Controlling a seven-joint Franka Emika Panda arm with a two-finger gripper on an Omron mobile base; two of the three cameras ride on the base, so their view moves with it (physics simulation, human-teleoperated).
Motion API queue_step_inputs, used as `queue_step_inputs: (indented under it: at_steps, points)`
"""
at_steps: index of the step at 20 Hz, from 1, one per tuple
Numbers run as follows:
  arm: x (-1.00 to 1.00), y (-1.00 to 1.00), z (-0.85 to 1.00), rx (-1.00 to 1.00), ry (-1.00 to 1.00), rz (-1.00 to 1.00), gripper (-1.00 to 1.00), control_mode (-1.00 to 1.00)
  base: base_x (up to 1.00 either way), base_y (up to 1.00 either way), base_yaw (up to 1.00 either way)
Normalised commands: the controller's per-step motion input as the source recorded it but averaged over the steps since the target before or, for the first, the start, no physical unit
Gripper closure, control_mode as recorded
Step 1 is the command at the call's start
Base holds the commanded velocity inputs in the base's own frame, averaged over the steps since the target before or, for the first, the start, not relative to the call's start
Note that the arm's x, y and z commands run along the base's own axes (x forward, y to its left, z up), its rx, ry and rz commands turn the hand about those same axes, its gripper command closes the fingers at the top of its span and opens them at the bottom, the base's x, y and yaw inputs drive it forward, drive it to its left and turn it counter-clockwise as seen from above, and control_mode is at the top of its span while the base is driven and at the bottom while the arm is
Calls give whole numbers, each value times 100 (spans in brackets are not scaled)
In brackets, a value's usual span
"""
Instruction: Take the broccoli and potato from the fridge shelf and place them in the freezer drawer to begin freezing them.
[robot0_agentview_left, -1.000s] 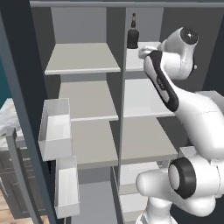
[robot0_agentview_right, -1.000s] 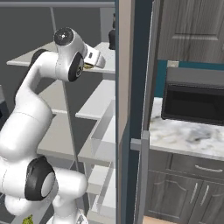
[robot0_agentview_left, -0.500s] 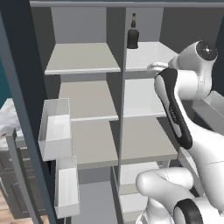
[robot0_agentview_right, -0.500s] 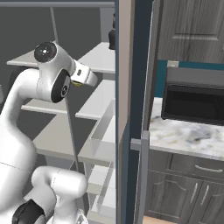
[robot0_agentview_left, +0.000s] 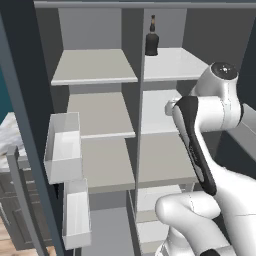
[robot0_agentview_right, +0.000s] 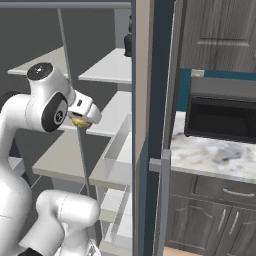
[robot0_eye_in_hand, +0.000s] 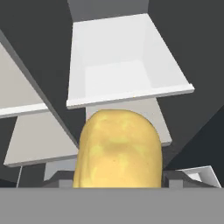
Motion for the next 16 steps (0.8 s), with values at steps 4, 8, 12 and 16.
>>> queue_step_inputs:
  at_steps: [4,8,12,16]
  points:
    - [-51,1,-23,0,19,0,100,100,-22,3,0]
    - [0,0,0,0,0,0,100,100,-85,40,0]
    - [0,0,0,0,0,0,100,100,-53,55,0]
    - [0,0,0,0,0,0,100,100,-22,38,6]
